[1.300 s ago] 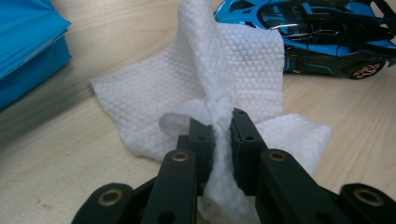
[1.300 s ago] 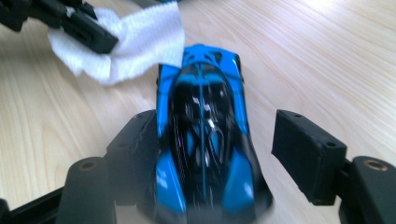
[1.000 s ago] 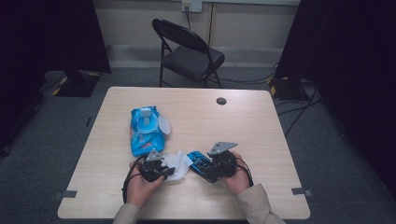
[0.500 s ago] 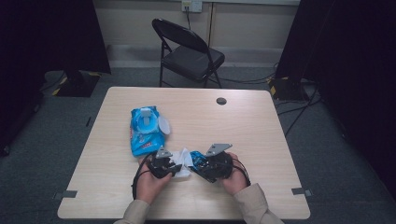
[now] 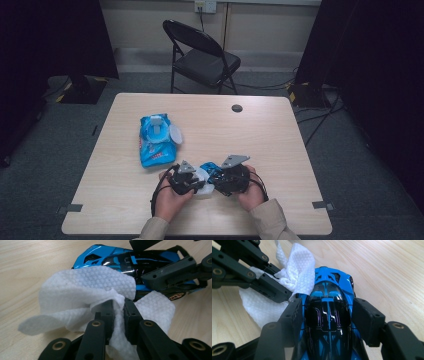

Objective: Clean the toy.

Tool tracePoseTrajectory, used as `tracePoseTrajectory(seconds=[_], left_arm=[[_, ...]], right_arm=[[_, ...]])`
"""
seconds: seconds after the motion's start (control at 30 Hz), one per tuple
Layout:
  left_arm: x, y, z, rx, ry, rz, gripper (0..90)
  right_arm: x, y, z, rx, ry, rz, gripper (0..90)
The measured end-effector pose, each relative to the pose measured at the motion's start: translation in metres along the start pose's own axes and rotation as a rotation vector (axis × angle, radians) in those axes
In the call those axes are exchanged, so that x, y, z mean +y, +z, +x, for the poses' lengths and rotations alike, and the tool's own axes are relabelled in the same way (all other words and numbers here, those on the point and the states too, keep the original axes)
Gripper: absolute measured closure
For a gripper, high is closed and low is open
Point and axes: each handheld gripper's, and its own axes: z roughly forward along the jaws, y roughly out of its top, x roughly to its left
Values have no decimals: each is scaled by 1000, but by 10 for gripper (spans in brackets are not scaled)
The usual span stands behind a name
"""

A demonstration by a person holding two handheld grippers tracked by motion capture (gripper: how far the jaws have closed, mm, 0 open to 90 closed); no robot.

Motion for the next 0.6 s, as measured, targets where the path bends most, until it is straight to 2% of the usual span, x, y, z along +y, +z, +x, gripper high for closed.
tracePoseTrajectory(seconds=[0.1, 0.17, 0.3, 0.5, 0.53, 0.6], left_arm=[[0, 0, -2, 6, 9, 2, 812], [-1, 1, -3, -3, -9, -5, 813], [0, 2, -11, 0, 8, 8, 813], [0, 8, -22, -56, 26, -2, 814], [1, 9, -26, -38, 36, 3, 813], [1, 9, -29, -39, 38, 6, 813]], right_arm=[[0, 0, 0, 0, 6, 3, 428], [0, 0, 0, -4, 6, -1, 428], [0, 0, 0, -2, 15, -4, 428], [-1, 0, 1, -8, 19, -8, 427], [-1, 0, 1, -9, 18, -8, 427], [-1, 0, 1, -8, 25, -9, 427]])
